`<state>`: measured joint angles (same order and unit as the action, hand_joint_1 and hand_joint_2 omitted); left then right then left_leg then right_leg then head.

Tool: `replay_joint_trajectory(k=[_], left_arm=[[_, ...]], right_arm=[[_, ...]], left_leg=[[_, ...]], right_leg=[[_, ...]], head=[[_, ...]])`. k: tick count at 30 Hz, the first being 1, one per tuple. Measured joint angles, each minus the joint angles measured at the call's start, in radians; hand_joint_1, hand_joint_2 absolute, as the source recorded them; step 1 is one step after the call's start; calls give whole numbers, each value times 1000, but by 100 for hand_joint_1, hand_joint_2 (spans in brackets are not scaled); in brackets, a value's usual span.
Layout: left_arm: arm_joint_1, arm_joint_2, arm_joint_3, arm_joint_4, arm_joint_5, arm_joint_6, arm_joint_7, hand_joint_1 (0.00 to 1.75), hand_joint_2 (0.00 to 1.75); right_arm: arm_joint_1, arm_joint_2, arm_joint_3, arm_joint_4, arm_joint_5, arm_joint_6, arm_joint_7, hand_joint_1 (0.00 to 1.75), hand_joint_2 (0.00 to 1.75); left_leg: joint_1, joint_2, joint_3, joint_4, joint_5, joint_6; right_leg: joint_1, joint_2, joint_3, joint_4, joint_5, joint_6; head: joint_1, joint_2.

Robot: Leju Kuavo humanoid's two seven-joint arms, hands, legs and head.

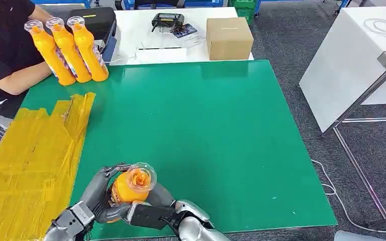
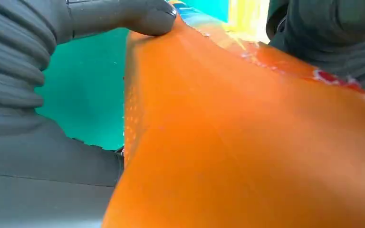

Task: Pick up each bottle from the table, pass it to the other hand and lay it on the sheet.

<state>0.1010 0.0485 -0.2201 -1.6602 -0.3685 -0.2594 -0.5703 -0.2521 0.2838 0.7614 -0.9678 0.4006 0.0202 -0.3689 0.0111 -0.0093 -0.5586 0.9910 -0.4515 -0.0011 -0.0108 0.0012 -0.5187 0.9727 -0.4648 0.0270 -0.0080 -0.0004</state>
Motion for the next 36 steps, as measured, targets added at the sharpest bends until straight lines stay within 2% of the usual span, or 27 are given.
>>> replay_joint_trajectory(k=[9,15,16,17,20,23,24,25,28,36], left_arm=[[-1,8,-3,1,-12,-1,0,175,175],[-16,53,-30,13,-75,-1,-5,175,175],[-18,61,-35,16,-84,-1,-5,143,175],[-20,71,-42,19,-90,-1,-6,0,175],[-30,107,-60,33,-92,-23,2,0,175],[-39,195,-93,55,-85,-71,11,2,175],[-39,214,-96,61,-84,-75,10,169,175],[-39,237,-100,69,-84,-77,9,175,175],[-35,281,-114,76,-71,-74,8,175,175],[-36,332,-139,71,-56,-64,13,175,175]], right_arm=[[1,0,0,0,0,1,-1,175,175],[2,0,0,12,-2,8,-6,175,175],[2,0,0,15,-3,9,-6,175,175],[2,0,0,17,-3,11,-6,175,175],[2,0,0,26,-9,24,-6,175,175],[-4,1,20,33,-16,42,-23,175,175],[-6,1,24,33,-18,43,-27,175,175],[-8,1,27,33,-20,44,-30,175,175],[-15,1,41,34,-23,49,-33,175,175],[-21,1,60,36,-31,53,-34,175,175]], left_leg=[[0,0,0,0,0,0],[0,0,0,0,0,0],[0,0,0,0,0,0],[0,0,0,0,0,0],[0,-1,0,0,0,0],[1,0,0,0,0,0],[1,0,-1,0,0,0],[1,0,-1,0,0,-1],[1,-1,-1,0,1,-1],[0,-4,-3,0,1,-1]], right_leg=[[0,0,0,0,0,0],[0,0,0,0,0,0],[0,0,0,0,0,0],[0,0,0,0,0,0],[0,0,0,0,0,0],[0,0,-1,1,0,0],[0,0,-1,1,0,0],[1,0,-1,1,0,0],[1,-1,-1,1,0,0],[0,-3,0,1,0,0]], head=[[0,0],[0,0],[0,0],[0,0],[0,0],[-2,0],[-2,0],[-3,0],[-3,0],[-2,0]])
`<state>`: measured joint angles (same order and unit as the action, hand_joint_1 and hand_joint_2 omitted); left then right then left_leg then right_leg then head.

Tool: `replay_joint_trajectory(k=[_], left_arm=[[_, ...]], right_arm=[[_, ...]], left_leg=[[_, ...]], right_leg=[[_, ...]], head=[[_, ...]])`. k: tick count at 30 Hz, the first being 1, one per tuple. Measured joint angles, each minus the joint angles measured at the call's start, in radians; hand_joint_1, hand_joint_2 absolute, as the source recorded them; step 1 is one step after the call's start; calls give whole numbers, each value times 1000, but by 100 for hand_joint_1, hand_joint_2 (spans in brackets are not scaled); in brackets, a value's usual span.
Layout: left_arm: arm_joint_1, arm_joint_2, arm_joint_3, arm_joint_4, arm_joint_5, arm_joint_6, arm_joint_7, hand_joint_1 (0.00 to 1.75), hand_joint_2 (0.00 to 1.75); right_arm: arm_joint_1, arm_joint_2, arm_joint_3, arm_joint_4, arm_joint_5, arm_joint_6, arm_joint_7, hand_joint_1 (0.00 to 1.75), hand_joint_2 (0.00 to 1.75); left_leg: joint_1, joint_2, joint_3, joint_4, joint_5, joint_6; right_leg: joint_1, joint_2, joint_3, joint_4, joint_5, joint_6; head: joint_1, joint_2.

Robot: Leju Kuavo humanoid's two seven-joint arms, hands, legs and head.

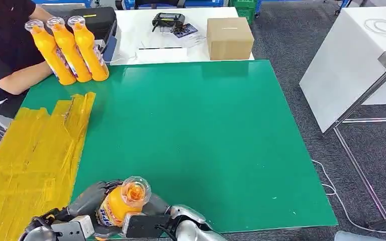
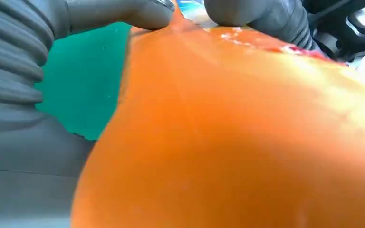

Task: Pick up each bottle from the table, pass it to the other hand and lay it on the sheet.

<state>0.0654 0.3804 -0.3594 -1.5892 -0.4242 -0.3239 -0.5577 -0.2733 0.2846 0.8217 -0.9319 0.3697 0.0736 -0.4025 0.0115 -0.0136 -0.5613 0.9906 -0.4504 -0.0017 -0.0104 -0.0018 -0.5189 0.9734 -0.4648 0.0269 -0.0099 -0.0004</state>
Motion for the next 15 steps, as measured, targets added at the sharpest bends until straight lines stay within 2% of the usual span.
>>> replay_joint_trajectory(k=[15], left_arm=[[8,13,-17,-5,26,34,-2,175,175]], right_arm=[[-3,-1,12,1,-7,1,0,175,175]], left_leg=[[0,-2,0,0,0,0]], right_leg=[[0,0,0,0,0,0]], head=[[0,0]])
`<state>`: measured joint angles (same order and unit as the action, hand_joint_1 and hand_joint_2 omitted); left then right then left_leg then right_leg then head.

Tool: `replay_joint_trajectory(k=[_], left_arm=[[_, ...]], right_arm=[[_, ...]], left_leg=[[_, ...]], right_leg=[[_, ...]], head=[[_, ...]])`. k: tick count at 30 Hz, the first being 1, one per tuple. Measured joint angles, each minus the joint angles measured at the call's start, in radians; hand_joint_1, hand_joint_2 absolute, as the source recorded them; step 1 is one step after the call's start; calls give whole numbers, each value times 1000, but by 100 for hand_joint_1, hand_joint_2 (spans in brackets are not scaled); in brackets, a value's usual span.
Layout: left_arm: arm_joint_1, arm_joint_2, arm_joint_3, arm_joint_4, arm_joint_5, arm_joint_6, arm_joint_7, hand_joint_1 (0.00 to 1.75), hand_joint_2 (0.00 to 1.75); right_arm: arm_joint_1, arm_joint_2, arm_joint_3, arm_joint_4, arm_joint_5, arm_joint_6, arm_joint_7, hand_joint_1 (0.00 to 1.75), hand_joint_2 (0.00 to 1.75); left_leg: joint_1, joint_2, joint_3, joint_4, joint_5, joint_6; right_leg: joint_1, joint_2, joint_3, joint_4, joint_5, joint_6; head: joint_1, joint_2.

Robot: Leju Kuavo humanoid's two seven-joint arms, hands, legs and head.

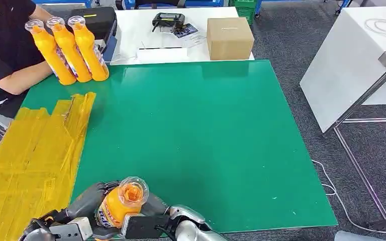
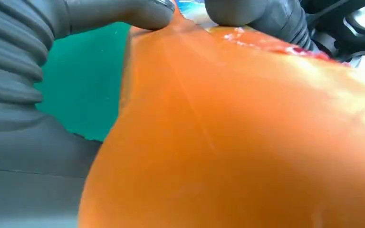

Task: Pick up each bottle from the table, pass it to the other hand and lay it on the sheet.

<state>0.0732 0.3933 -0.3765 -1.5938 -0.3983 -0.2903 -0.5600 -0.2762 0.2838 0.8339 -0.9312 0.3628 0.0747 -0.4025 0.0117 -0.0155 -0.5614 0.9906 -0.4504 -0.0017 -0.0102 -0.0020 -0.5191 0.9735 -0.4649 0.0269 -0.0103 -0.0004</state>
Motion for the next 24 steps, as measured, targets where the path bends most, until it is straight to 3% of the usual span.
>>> replay_joint_trajectory(k=[9,16,24], left_arm=[[19,-48,20,0,41,19,-27,175,175],[48,-188,152,0,306,-113,-22,175,175],[68,-288,302,-3,409,-213,-11,175,175]], right_arm=[[0,0,0,0,-2,-3,-2,175,175],[-14,0,-2,-20,-2,-20,-1,175,175],[-28,3,-4,-62,-1,-29,1,175,175]], left_leg=[[0,0,0,0,0,0],[0,2,0,0,0,0],[0,5,1,0,0,0]], right_leg=[[0,0,0,0,0,0],[0,1,-2,0,0,0],[0,1,-2,0,0,0]], head=[[0,0],[-1,0],[0,0]])
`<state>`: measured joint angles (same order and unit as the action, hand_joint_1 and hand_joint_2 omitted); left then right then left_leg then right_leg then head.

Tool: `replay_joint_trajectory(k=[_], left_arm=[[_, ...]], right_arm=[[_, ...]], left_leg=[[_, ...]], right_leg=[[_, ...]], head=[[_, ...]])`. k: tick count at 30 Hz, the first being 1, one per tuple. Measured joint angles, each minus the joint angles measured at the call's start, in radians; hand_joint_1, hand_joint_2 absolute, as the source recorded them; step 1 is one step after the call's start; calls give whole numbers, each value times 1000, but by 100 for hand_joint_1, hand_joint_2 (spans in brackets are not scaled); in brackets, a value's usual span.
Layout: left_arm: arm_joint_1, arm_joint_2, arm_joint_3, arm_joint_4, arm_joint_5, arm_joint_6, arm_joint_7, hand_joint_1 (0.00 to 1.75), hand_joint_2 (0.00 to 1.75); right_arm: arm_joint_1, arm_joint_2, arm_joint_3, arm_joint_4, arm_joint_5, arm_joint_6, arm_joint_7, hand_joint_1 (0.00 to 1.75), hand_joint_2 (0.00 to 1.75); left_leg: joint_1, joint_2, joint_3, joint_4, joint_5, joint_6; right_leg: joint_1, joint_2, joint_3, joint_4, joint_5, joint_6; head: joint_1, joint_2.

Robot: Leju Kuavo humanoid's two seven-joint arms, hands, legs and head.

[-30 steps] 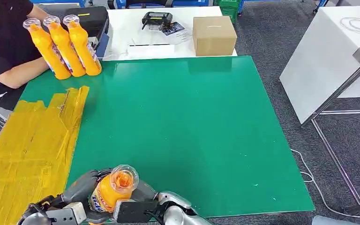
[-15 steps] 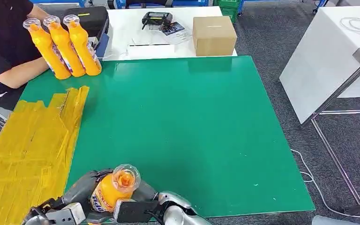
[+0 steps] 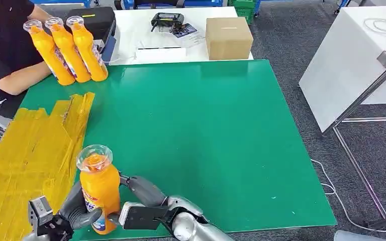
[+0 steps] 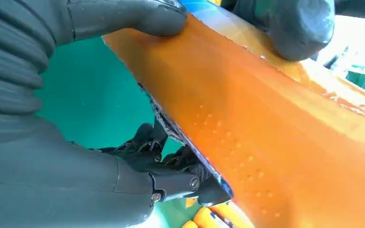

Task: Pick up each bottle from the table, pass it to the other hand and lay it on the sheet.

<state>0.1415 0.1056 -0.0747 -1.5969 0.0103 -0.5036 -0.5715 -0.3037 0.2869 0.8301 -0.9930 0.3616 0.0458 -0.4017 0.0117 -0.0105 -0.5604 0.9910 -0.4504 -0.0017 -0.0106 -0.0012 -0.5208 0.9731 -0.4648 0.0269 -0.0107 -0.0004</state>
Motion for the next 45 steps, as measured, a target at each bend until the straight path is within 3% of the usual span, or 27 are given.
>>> replay_joint_trajectory(k=[19,32,33,34,36,37,41,42,45], left_arm=[[2,-86,91,-2,67,-64,22,175,175],[3,-108,107,-2,85,-77,29,175,175],[3,-110,107,-2,83,-81,29,0,175],[4,-112,106,-3,74,-83,29,0,0],[6,-113,104,-3,46,-88,18,0,0],[8,-113,98,-4,25,-92,5,0,175],[12,-105,73,-11,-33,-85,-43,0,175],[11,-103,68,-15,-35,-83,-50,175,175],[11,-100,58,-17,-34,-79,-58,175,175]], right_arm=[[-6,0,-4,-35,6,-4,9,175,175],[-6,2,-5,-40,11,-4,10,175,175],[-7,2,-5,-42,12,-5,10,175,175],[-7,2,-7,-43,12,-5,11,175,175],[-7,1,-14,-44,12,-5,14,175,175],[-9,-1,-17,-45,13,-5,15,175,175],[-12,-2,-22,-45,15,-3,15,175,175],[-12,-2,-23,-45,14,-3,15,175,175],[-13,-2,-29,-45,14,-3,14,175,175]], left_leg=[[0,1,0,0,0,0],[0,1,0,0,0,0],[0,1,0,0,0,0],[0,1,0,0,0,0],[0,1,0,0,0,0],[0,1,0,0,0,0],[0,1,0,0,0,0],[0,1,0,0,0,0],[0,1,0,0,0,0]], right_leg=[[0,0,0,0,0,0],[0,0,0,0,0,0],[0,0,0,0,0,0],[0,0,0,0,0,0],[0,0,0,0,0,0],[0,0,0,0,0,0],[0,0,0,0,0,0],[0,0,0,0,0,0],[0,0,0,0,0,0]], head=[[0,0],[0,0],[0,0],[0,0],[0,0],[0,0],[0,0],[0,0],[0,0]])
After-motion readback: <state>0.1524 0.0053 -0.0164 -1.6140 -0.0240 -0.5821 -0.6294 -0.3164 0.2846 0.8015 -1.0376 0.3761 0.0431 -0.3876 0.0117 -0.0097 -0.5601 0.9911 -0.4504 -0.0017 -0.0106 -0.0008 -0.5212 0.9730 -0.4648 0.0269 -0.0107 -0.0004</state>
